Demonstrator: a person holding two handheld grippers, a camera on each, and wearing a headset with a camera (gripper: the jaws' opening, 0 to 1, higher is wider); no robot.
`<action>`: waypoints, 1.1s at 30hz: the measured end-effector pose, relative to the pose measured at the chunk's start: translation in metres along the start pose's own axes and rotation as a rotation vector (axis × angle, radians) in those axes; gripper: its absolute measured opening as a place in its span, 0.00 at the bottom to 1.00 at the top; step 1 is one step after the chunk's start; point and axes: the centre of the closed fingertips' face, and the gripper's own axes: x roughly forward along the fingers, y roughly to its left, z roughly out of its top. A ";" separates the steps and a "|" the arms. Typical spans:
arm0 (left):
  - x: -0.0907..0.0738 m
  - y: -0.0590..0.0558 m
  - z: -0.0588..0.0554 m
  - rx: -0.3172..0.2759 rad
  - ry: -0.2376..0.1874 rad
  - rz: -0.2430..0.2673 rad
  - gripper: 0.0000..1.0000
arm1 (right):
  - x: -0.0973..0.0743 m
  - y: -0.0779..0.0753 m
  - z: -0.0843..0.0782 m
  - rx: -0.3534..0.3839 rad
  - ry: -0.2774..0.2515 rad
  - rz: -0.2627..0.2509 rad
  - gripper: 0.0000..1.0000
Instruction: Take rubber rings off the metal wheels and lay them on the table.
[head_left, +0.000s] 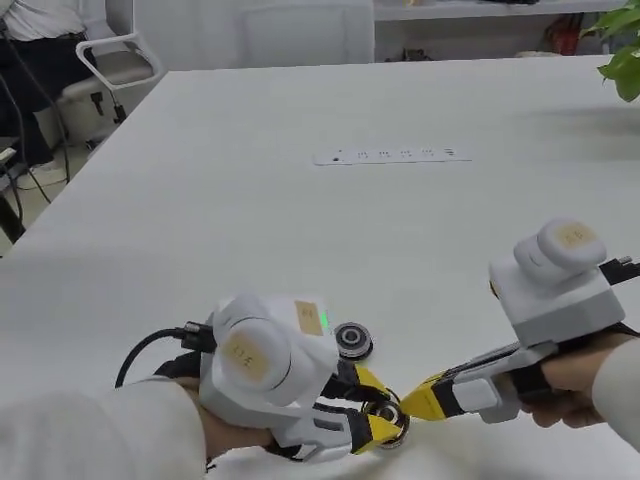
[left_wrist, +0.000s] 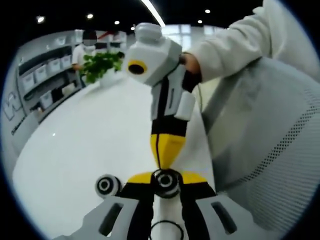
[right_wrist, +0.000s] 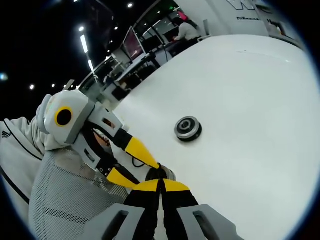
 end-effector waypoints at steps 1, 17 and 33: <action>-0.003 0.000 0.007 -0.010 -0.011 -0.006 0.23 | -0.001 0.001 0.001 -0.004 -0.003 0.003 0.00; -0.073 0.016 0.057 0.058 -0.072 0.105 0.48 | -0.007 0.007 0.006 -0.013 -0.026 0.021 0.00; -0.149 0.011 0.017 -0.067 -0.047 0.279 0.63 | -0.019 0.002 0.014 0.019 -0.078 0.013 0.00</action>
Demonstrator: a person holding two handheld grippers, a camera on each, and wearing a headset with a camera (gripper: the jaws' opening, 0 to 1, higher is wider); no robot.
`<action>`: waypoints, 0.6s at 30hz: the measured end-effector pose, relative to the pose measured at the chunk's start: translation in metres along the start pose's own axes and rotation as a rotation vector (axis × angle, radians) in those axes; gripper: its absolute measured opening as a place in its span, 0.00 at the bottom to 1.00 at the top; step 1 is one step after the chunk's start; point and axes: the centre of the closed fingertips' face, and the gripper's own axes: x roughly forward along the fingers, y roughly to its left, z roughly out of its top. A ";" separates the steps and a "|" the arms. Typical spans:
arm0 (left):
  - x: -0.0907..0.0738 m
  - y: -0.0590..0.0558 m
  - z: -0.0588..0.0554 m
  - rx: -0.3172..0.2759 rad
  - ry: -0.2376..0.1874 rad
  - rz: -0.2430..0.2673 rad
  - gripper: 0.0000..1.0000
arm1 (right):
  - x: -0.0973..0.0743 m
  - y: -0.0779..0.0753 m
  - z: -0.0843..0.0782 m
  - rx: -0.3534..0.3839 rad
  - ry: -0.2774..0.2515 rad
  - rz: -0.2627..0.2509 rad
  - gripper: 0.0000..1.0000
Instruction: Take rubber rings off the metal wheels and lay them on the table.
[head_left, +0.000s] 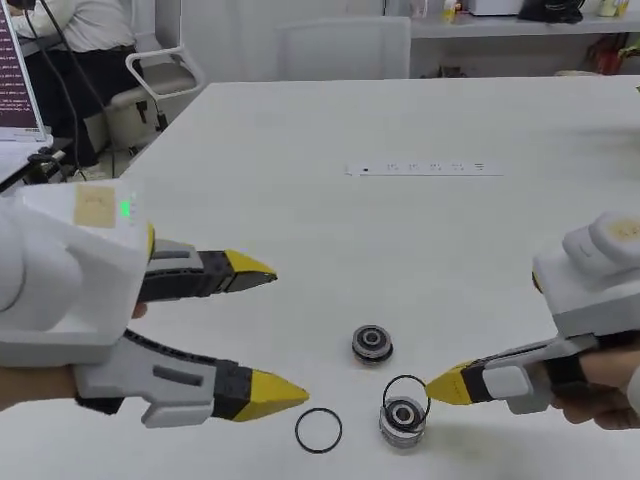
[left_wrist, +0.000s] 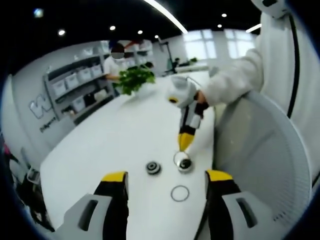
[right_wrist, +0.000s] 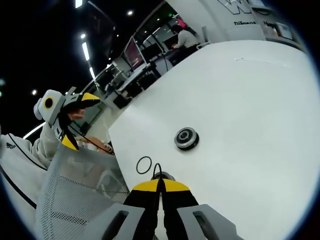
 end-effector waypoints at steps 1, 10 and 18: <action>-0.002 -0.001 -0.002 -0.013 -0.003 0.008 0.64 | -0.001 0.000 0.001 0.001 -0.004 -0.002 0.00; -0.014 -0.009 -0.024 -0.110 -0.009 0.061 0.70 | -0.007 0.008 0.011 0.003 -0.057 0.002 0.00; -0.012 -0.016 -0.041 -0.192 -0.010 0.082 0.74 | -0.011 0.022 0.022 0.000 -0.105 0.031 0.00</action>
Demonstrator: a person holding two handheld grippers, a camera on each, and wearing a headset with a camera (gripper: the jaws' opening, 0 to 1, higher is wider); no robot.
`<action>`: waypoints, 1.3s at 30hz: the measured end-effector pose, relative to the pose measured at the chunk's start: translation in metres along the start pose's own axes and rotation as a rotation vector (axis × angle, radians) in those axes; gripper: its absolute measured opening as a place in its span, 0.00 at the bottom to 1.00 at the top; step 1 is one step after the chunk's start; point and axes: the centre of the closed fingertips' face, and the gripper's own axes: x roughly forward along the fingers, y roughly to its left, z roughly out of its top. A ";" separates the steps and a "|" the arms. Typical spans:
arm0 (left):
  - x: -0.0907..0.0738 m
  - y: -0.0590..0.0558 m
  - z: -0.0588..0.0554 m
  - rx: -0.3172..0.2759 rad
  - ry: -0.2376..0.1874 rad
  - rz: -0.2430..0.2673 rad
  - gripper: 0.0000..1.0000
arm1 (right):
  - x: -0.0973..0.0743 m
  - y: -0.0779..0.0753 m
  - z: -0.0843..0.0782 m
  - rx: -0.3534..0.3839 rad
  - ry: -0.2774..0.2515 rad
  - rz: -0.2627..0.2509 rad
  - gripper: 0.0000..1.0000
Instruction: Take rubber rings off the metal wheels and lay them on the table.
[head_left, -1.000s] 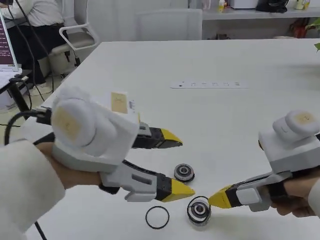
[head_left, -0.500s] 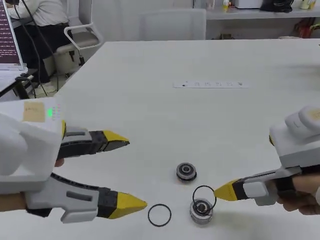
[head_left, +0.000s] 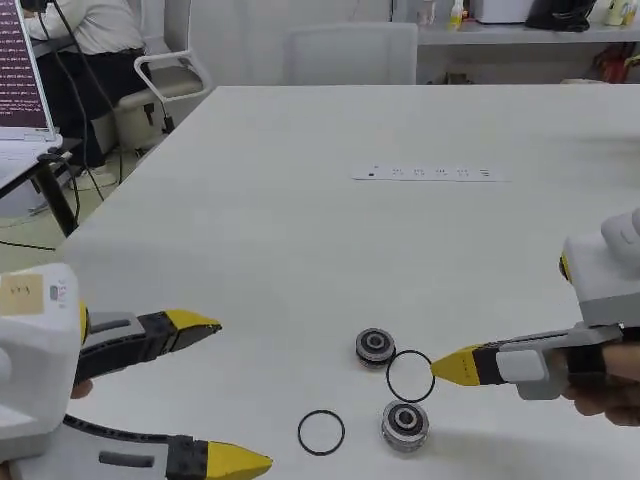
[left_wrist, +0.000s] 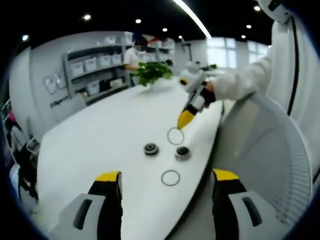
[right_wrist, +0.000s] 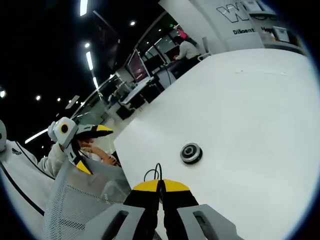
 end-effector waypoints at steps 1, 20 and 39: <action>0.000 -0.001 -0.001 -0.007 0.000 0.000 0.74 | 0.000 0.001 0.000 0.001 -0.001 0.001 0.00; 0.008 -0.007 -0.014 -0.066 0.035 -0.022 0.78 | 0.015 0.021 0.006 -0.067 -0.013 0.053 0.00; 0.012 -0.007 -0.017 -0.094 0.034 -0.038 0.80 | 0.065 0.028 -0.026 -0.061 0.142 0.071 0.00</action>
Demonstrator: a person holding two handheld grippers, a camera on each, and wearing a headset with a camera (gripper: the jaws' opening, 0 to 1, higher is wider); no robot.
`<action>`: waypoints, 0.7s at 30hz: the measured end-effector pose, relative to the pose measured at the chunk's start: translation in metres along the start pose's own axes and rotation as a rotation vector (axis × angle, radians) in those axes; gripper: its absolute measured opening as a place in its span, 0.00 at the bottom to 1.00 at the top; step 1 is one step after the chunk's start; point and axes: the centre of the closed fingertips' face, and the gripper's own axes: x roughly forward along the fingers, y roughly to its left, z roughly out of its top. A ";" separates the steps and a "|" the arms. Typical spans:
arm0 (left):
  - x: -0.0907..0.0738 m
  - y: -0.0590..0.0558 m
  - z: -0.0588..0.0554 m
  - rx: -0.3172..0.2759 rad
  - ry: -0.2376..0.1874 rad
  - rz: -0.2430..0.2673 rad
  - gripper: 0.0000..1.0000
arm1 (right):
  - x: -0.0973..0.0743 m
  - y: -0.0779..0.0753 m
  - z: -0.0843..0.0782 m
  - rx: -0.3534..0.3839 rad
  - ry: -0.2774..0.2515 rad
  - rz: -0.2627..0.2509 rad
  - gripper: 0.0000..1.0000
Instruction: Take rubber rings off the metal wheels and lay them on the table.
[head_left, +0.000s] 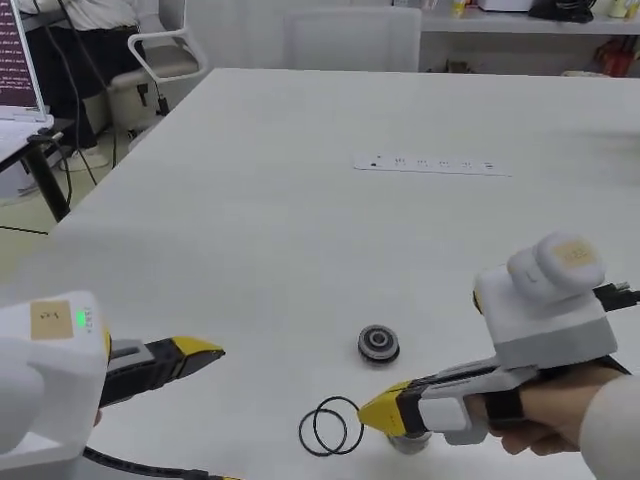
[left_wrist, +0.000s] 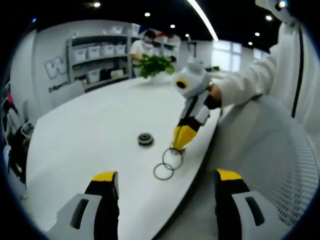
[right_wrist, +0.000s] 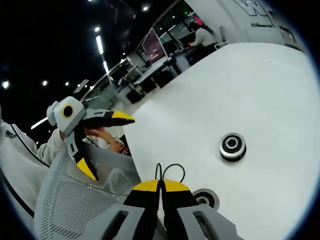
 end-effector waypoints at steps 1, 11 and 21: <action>0.000 0.000 0.000 -0.003 -0.003 -0.003 0.79 | 0.001 -0.001 0.000 0.004 0.000 -0.002 0.00; 0.000 0.001 0.002 -0.010 -0.017 0.001 0.79 | 0.017 -0.015 -0.004 0.002 0.044 -0.045 0.00; -0.001 0.006 0.001 -0.022 -0.012 0.024 0.79 | 0.021 -0.022 -0.009 -0.045 0.085 -0.082 0.00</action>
